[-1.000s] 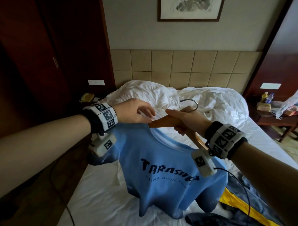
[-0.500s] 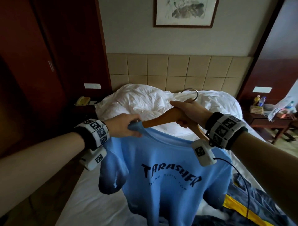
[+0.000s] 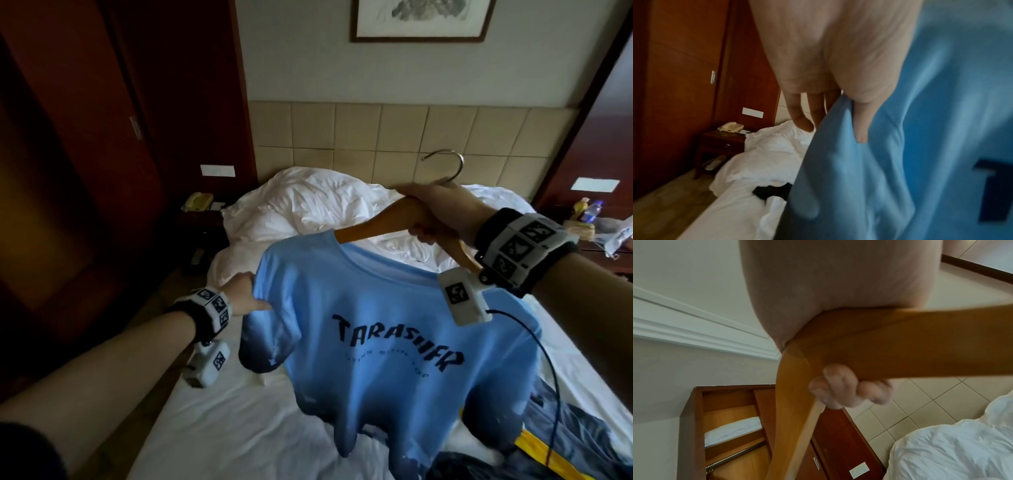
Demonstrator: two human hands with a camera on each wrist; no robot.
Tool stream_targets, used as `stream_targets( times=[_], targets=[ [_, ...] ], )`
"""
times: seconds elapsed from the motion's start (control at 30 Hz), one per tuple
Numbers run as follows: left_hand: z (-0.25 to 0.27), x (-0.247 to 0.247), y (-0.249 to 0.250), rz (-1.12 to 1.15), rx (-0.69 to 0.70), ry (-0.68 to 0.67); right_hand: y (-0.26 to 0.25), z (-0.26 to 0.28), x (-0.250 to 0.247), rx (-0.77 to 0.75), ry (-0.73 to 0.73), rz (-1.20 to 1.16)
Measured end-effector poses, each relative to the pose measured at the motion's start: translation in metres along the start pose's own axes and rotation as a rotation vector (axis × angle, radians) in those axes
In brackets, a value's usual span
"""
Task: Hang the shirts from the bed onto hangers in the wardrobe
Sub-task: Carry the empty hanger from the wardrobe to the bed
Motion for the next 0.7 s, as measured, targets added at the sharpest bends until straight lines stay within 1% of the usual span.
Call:
stream_targets(
  times=[0.07, 0.13, 0.27, 0.37, 0.43, 0.5, 0.53, 0.57, 0.63, 0.67, 0.7],
  targets=[
    [0.004, 0.012, -0.019, -0.101, -0.032, -0.005, -0.002, -0.001, -0.001, -0.002, 0.001, -0.007],
    [0.013, 0.026, -0.033, -0.211, -0.048, -0.065, 0.000, -0.002, -0.002, 0.001, 0.000, -0.019],
    [0.030, 0.052, -0.037, -0.242, -0.034, -0.125, 0.002, -0.002, -0.001, 0.006, 0.007, -0.039],
    [0.039, 0.057, -0.045, -0.290, -0.069, -0.114, 0.000, -0.003, -0.003, 0.022, 0.008, -0.064],
    [0.045, 0.057, -0.058, -0.364, -0.078, -0.151, -0.001, -0.003, -0.005, 0.026, 0.000, -0.068],
    [0.048, 0.048, -0.059, -0.410, -0.057, -0.167, 0.000, -0.003, -0.004, 0.025, -0.009, -0.066],
    [0.048, 0.039, -0.051, -0.372, -0.031, -0.146, 0.001, -0.003, -0.003, 0.024, -0.011, -0.062],
    [0.041, 0.027, -0.040, -0.278, -0.006, -0.101, 0.003, -0.003, -0.001, 0.025, -0.012, -0.057],
    [0.027, -0.004, -0.005, 0.032, 0.070, 0.026, 0.008, -0.005, 0.004, 0.031, -0.016, -0.038],
    [0.019, -0.021, 0.017, 0.163, 0.132, 0.104, 0.010, -0.006, 0.008, 0.032, -0.021, -0.023],
    [0.013, -0.037, 0.037, 0.243, 0.199, 0.191, 0.012, -0.006, 0.012, 0.030, -0.029, -0.008]
  ],
)
Point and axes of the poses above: each hand's wrist, its own z-axis away from the middle knuckle, its own x-axis out of the palm, y = z × x, the point moved 5 cm from there along -z, towards the middle knuckle, and after that the axes turned 14 degrees about y, right-handed, at the moved point
